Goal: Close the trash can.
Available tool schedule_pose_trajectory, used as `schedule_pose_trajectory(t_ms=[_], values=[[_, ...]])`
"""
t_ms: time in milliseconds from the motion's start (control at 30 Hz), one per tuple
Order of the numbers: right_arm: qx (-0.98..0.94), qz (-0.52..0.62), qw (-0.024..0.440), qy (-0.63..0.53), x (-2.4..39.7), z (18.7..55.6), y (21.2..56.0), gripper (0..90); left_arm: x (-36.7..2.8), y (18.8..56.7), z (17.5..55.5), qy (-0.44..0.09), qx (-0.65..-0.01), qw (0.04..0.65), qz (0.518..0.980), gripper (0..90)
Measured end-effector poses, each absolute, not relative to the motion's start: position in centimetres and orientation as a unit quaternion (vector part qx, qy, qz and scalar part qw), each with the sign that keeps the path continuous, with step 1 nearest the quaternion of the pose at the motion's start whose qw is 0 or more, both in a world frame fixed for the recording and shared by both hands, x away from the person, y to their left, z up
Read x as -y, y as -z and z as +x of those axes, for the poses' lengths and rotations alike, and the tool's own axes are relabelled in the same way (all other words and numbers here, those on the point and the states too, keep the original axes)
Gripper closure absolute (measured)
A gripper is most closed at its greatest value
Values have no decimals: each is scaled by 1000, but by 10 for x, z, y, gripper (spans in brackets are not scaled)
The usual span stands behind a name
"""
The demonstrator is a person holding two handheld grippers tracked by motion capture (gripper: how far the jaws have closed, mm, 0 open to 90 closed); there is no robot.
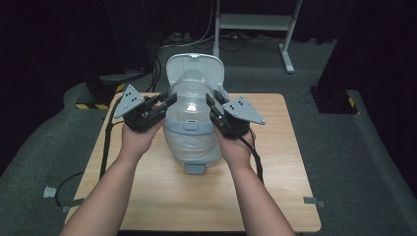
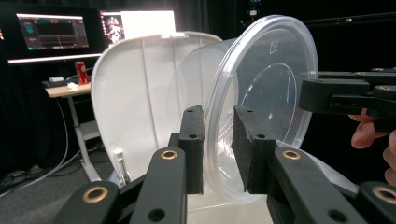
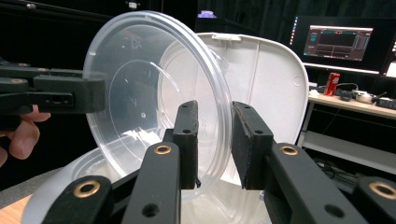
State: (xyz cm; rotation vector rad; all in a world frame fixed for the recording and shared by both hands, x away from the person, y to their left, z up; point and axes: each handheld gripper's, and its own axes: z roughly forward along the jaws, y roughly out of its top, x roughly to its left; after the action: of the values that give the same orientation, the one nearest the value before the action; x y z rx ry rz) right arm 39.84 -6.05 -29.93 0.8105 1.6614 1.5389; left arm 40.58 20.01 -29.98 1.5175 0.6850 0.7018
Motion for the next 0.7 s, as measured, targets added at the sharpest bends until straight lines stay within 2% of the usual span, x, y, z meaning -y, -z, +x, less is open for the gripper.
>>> schedule_pose_trajectory(t_ms=[100, 133, 167, 267, 700], values=[[-647, 319, 358, -592, 60, 403, 301, 704, -198, 305, 413, -293, -308, 604, 674, 715], [-652, 324, 352, -589, 60, 406, 302, 638, -198, 306, 413, -292, -311, 601, 676, 624], [-653, 324, 350, -588, 60, 407, 303, 618, -200, 307, 412, -293, -312, 600, 676, 571], [-651, 320, 355, -589, 61, 404, 306, 610, -206, 308, 408, -301, -315, 603, 668, 497], [-657, 307, 369, -582, 80, 378, 316, 642, -245, 327, 392, -323, -346, 593, 651, 526]])
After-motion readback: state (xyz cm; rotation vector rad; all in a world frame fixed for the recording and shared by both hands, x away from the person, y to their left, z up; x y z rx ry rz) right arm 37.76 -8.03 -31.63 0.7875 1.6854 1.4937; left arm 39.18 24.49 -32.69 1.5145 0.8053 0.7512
